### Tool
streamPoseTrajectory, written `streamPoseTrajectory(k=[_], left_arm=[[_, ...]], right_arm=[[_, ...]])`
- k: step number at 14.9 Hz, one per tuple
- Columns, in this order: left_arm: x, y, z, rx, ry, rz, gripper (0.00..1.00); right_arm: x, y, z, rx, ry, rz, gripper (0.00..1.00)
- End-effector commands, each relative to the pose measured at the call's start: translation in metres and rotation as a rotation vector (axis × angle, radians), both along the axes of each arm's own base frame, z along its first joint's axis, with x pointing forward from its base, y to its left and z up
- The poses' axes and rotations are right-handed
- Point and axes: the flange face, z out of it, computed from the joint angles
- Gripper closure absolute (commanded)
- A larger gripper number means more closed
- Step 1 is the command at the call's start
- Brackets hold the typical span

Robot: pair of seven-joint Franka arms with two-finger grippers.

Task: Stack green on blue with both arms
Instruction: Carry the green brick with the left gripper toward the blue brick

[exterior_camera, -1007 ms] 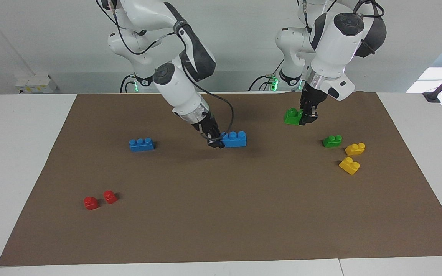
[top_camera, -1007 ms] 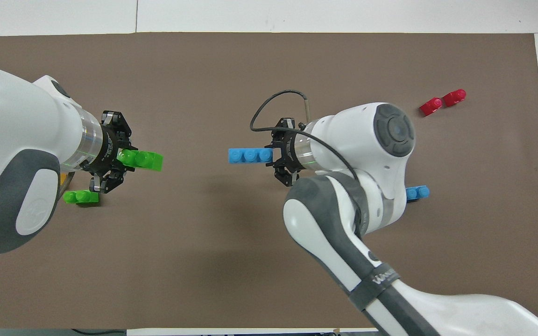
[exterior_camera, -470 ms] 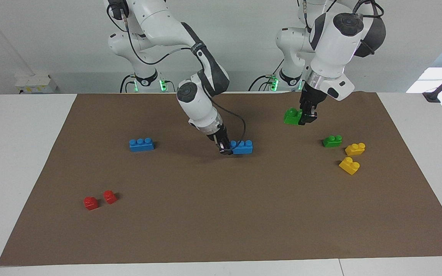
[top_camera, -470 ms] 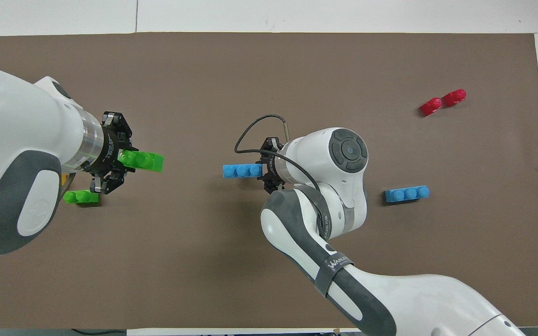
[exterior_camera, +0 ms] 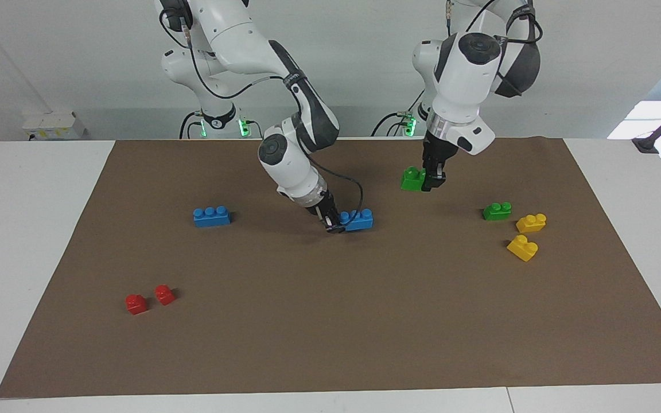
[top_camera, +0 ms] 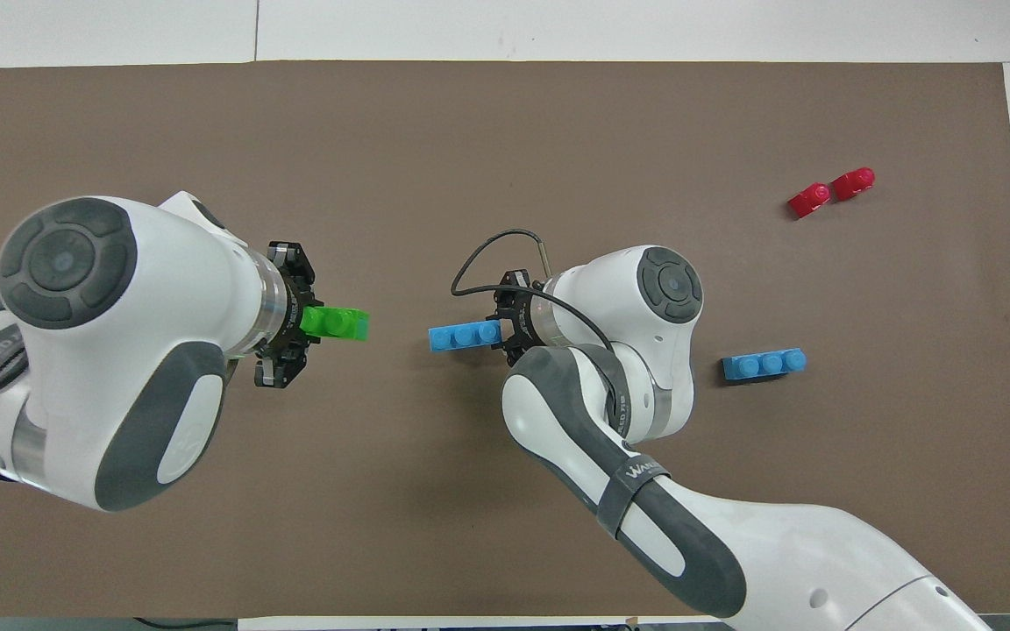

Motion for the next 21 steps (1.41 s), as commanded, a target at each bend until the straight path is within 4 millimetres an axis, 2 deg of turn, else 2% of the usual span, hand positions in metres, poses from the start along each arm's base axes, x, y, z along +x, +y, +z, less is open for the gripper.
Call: streamPoseTrajectory(k=[1, 3, 5, 7, 13, 18, 21], left_arm=[[-0.013, -0.021, -0.015, 0.006, -0.034, 0.052, 1.0], [-0.021, -0.041, -0.033, 0.012, -0.054, 0.115, 1.0], [-0.025, -0.051, -0.043, 0.017, -0.056, 0.142, 1.0], [-0.026, -0.061, -0.053, 0.019, -0.061, 0.169, 1.0], [-0.026, -0.103, -0.103, 0.057, -0.068, 0.224, 1.0], [-0.032, -0.125, -0.118, 0.047, -0.105, 0.262, 1.0], [-0.031, -0.13, -0.126, 0.062, -0.122, 0.266, 1.0]], right_arm=[[0.0, -0.015, -0.014, 0.017, -0.027, 0.011, 1.0], [0.0, -0.016, -0.023, 0.009, -0.028, 0.009, 1.0], [0.0, -0.016, -0.029, 0.004, -0.034, 0.004, 1.0], [0.0, -0.016, -0.034, -0.001, -0.032, 0.002, 1.0], [0.0, -0.018, -0.04, 0.016, -0.025, -0.032, 1.0], [-0.002, -0.02, -0.044, 0.019, -0.036, -0.082, 1.0], [-0.006, -0.026, -0.051, 0.012, -0.036, -0.108, 1.0]])
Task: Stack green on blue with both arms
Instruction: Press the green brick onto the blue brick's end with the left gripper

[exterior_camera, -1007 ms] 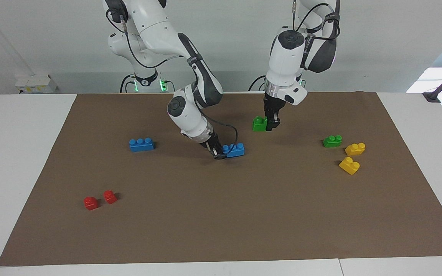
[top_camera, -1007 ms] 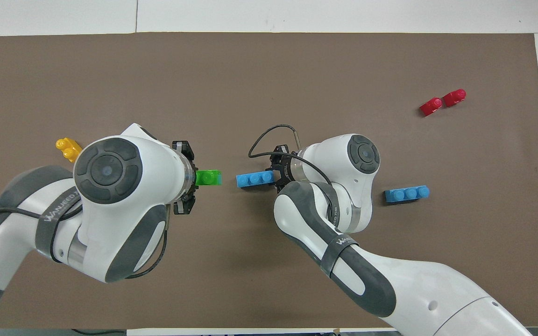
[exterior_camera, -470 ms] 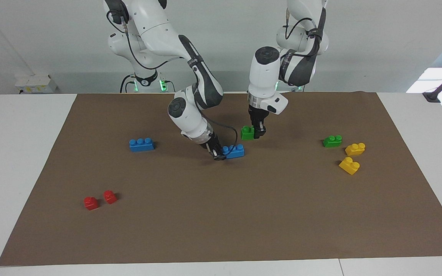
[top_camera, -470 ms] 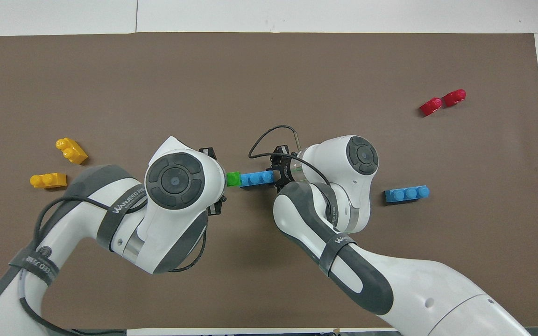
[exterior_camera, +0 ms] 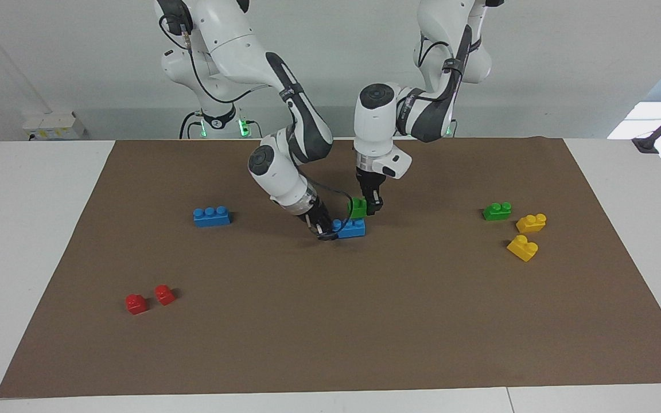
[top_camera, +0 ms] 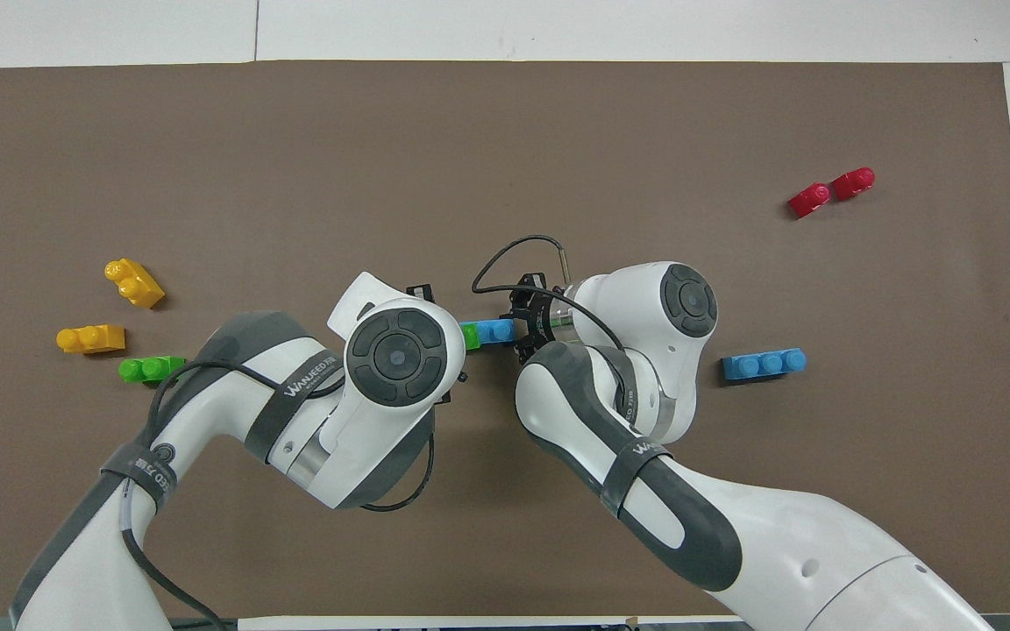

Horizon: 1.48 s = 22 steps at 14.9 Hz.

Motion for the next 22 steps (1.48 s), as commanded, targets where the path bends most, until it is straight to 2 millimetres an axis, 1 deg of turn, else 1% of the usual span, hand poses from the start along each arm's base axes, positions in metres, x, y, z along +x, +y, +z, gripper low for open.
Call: streamPoseTrajectory(k=[1, 2, 4, 6, 10, 11, 14, 16, 20, 21, 22], left_arm=[[0.0, -0.013, -0.01, 0.017, -0.037, 0.003, 1.0], [-0.002, -0.016, -0.015, 0.023, -0.032, -0.003, 1.0], [-0.003, -0.021, -0.02, 0.033, -0.048, 0.003, 1.0], [0.003, -0.026, -0.023, 0.038, -0.057, 0.004, 1.0], [0.003, -0.027, -0.033, 0.055, -0.061, -0.005, 1.0], [0.005, -0.026, -0.038, 0.065, -0.058, -0.007, 1.0], [0.005, -0.028, -0.041, 0.07, -0.074, -0.026, 1.0], [0.007, -0.029, -0.049, 0.091, -0.09, -0.056, 1.0], [0.006, -0.029, -0.051, 0.108, -0.099, -0.094, 1.0], [0.006, -0.029, -0.051, 0.111, -0.098, -0.107, 0.71], [0.006, -0.029, -0.049, 0.112, -0.098, -0.113, 0.03]], right_arm=[[-0.002, -0.008, -0.021, -0.011, -0.014, -0.038, 1.0], [-0.002, -0.008, -0.02, -0.01, -0.014, -0.039, 1.0], [-0.002, -0.008, -0.021, -0.011, -0.017, -0.036, 1.0], [-0.002, -0.008, -0.021, -0.011, -0.019, -0.032, 1.0], [-0.004, -0.009, -0.023, -0.016, -0.018, -0.026, 1.0], [-0.005, -0.01, -0.023, -0.016, -0.023, -0.02, 1.0], [-0.006, -0.012, -0.025, -0.021, -0.027, -0.006, 1.0], [-0.006, -0.012, -0.025, -0.021, -0.028, -0.003, 1.0], [-0.009, -0.016, -0.029, -0.031, -0.039, 0.003, 1.0], [-0.01, -0.017, -0.031, -0.035, -0.043, 0.007, 1.0], [-0.011, -0.017, -0.032, -0.037, -0.042, 0.008, 1.0]])
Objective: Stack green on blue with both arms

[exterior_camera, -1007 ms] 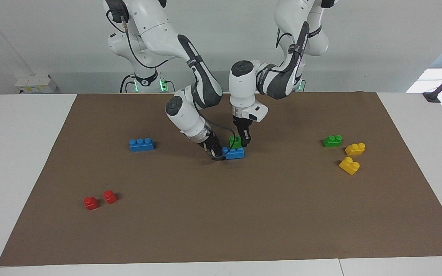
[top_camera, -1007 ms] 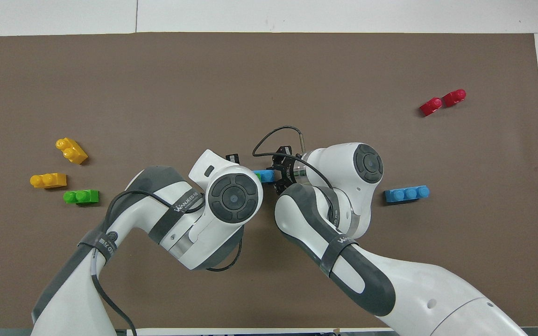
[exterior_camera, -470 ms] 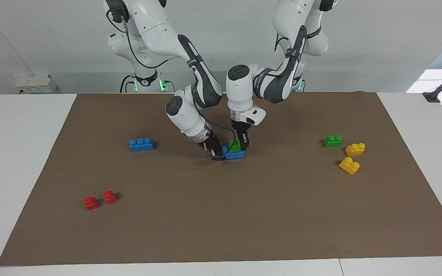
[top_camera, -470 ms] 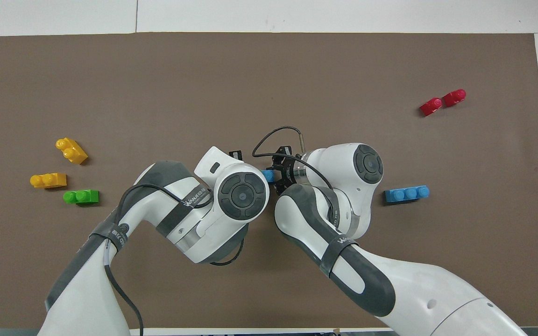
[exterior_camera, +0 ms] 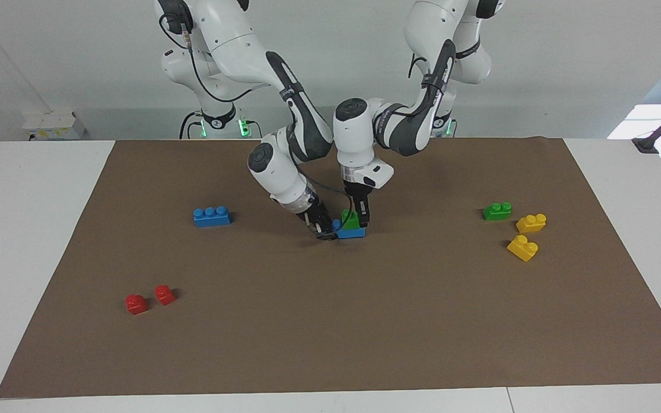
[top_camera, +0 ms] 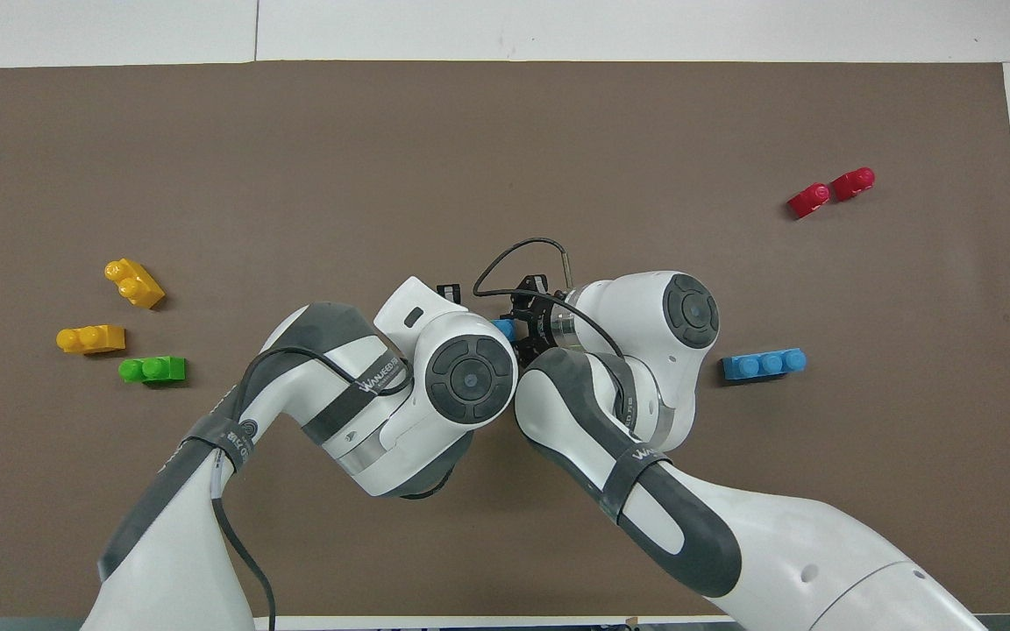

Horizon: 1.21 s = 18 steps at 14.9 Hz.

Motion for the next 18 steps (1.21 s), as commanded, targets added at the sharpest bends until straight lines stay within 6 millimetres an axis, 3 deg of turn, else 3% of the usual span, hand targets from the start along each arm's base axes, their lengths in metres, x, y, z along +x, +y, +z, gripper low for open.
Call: streamPoseTrajectory(k=[1, 7, 13, 18], left_arm=[[0.007, 0.0, -0.008, 0.017, -0.018, -0.029, 0.0], [0.009, 0.014, 0.017, 0.04, -0.018, -0.084, 0.0], [0.044, 0.08, 0.067, 0.076, -0.021, -0.182, 0.0], [0.078, 0.155, 0.097, 0.089, 0.008, -0.335, 0.0]], right_arm=[[-0.007, -0.018, -0.031, -0.039, -0.024, 0.018, 1.0], [-0.008, -0.016, -0.031, -0.038, -0.025, 0.02, 1.0], [-0.007, -0.017, -0.031, -0.039, -0.026, 0.018, 1.0], [-0.008, -0.016, -0.032, -0.039, -0.025, 0.021, 1.0]])
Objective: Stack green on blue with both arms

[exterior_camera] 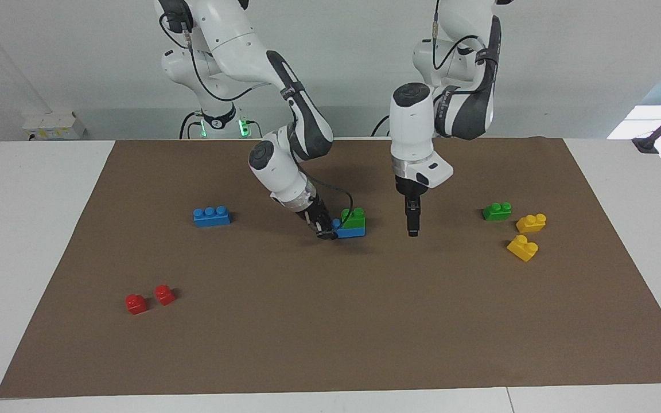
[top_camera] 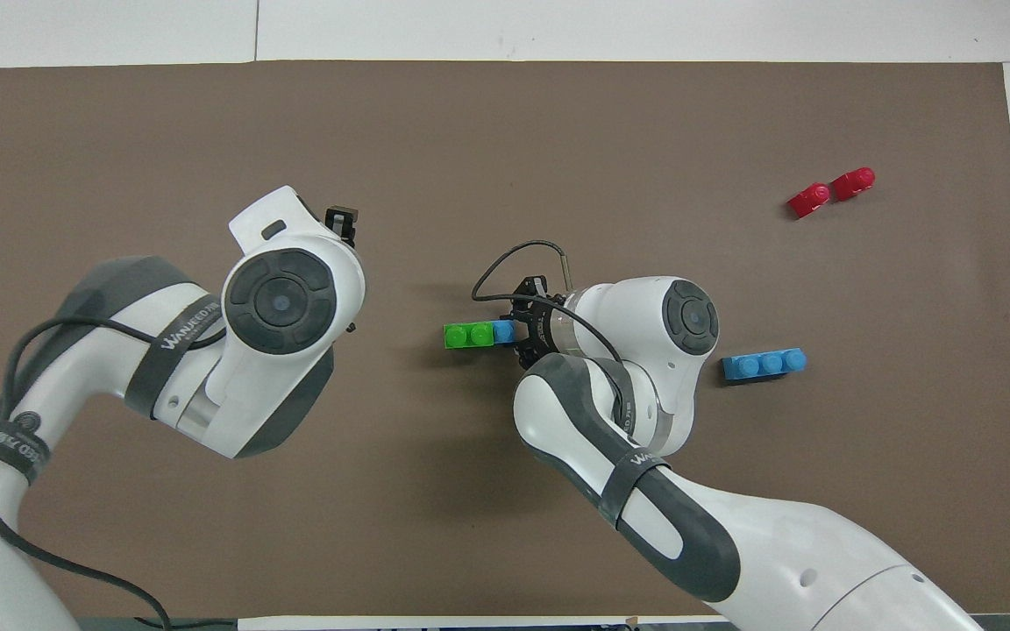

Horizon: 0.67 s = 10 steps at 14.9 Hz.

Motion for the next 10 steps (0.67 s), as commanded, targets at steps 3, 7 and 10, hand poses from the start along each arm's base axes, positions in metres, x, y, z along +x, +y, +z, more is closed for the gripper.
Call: streamPoseTrajectory(k=[3, 7, 10], left_arm=[[0.021, 0.079, 0.032, -0.012, 0.058, -0.178, 0.0], [0.024, 0.155, 0.059, -0.017, 0.139, -0.414, 0.0], [0.025, 0.212, 0.092, -0.041, 0.19, -0.615, 0.0]], right_arm=[[-0.006, -0.017, -0.032, -0.036, -0.004, 0.007, 1.0], [-0.007, -0.017, -0.032, -0.037, -0.002, 0.007, 0.54], [-0.007, -0.018, -0.033, -0.038, -0.003, 0.006, 0.46]])
